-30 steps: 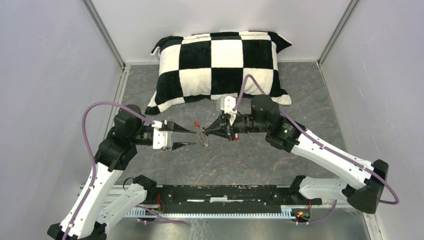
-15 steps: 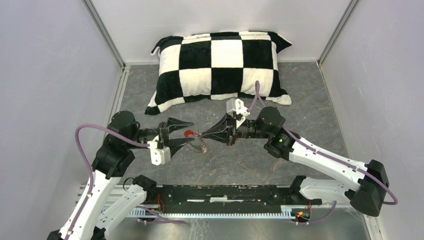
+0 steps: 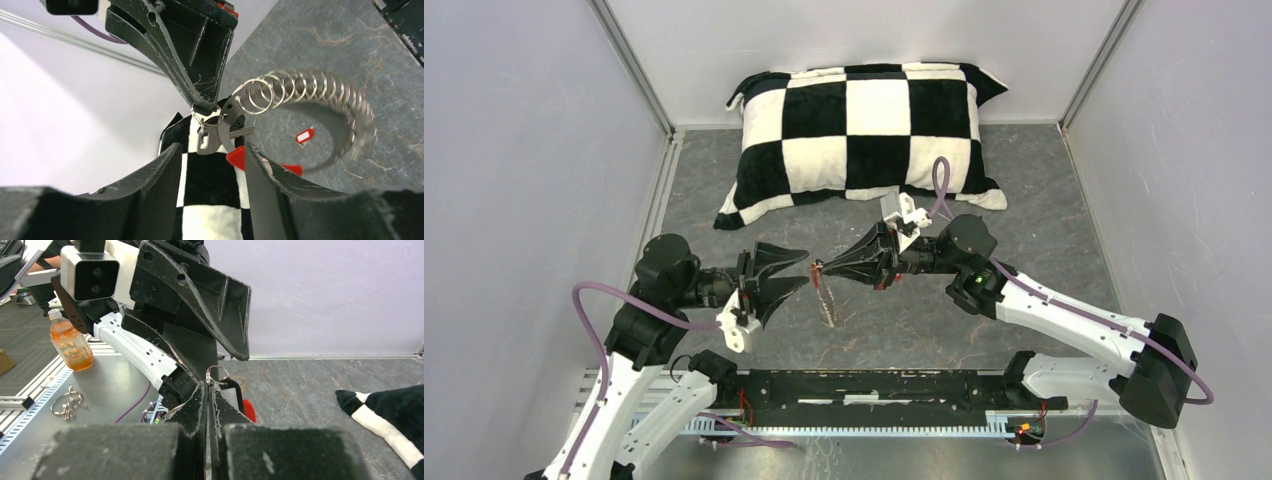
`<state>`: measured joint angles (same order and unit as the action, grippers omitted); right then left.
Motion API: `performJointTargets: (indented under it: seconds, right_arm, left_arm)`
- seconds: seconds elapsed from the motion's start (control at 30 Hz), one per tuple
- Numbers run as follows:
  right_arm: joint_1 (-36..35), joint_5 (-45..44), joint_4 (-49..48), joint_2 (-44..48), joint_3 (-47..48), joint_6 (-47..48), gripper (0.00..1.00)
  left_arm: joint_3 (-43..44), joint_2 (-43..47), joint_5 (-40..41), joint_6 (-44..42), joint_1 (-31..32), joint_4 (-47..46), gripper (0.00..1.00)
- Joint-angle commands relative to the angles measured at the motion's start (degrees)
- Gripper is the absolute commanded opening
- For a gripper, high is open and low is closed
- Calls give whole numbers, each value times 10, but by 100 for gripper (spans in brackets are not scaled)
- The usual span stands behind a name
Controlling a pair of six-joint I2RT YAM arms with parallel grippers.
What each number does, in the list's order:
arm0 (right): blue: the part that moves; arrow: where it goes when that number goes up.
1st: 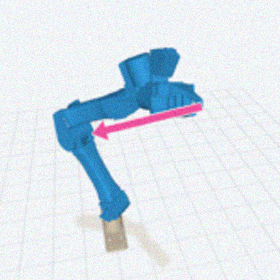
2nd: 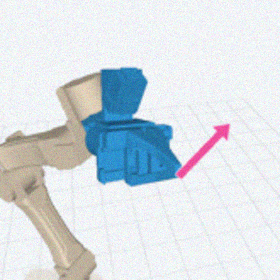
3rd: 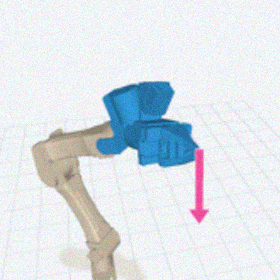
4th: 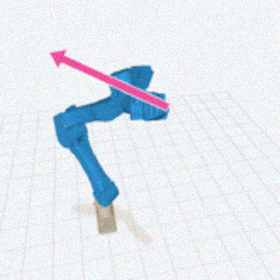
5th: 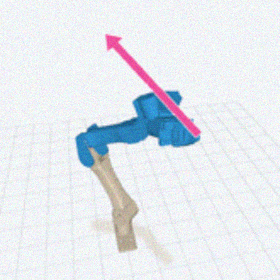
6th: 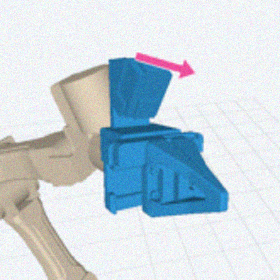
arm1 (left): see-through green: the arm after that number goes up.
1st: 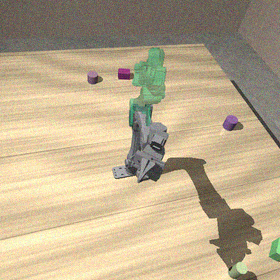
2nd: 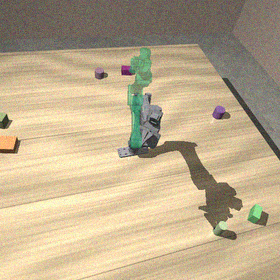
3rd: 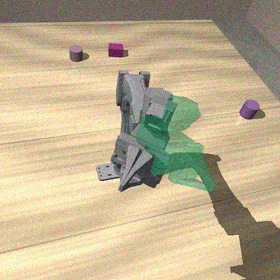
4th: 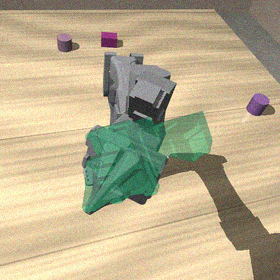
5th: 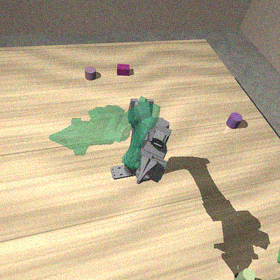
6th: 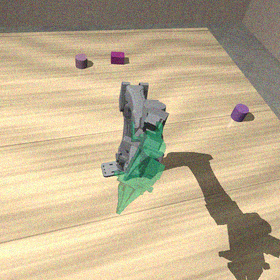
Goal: Put the keys on the keyring
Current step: Adjust the key on the keyring.
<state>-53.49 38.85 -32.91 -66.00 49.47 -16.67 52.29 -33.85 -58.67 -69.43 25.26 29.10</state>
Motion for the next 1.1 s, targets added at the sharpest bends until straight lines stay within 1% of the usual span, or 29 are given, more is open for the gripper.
performJointTargets:
  seconds: [0.0, 0.13, 0.3, 0.4, 0.47, 0.57, 0.73, 0.87, 1.07]
  right_arm:
    - [0, 5, -23, 1, 10, 0, 0]
    - [2, 1, -38, 9, -3, -7, 0]
    - [6, -2, -68, 14, -15, -24, 0]
    - [8, -1, -80, 14, -15, -32, 0]
    - [10, 3, -74, 9, -8, -33, 0]
    - [11, 7, -73, 3, -4, -40, 0]
    - [13, 6, -81, 7, -18, -47, 0]
    - [17, 8, -114, 7, -24, -70, 0]
    - [21, 13, -143, 2, -32, -91, 0]
  left_arm:
    - [-21, 16, -24, 27, 2, -42, 59]
    - [-17, 14, -15, 43, 3, -48, 61]
    - [-18, 16, 26, 160, 2, -127, 63]
    - [-10, 16, 48, 205, 3, -130, 76]
    - [-4, 16, 65, 225, 2, -123, 78]
    - [1, 15, 74, 221, 2, -106, 80]
    - [8, 3, 55, 208, 2, -94, 84]
    - [5, 5, 43, 171, 2, -79, 84]
    - [5, -5, 16, 150, 2, -77, 84]
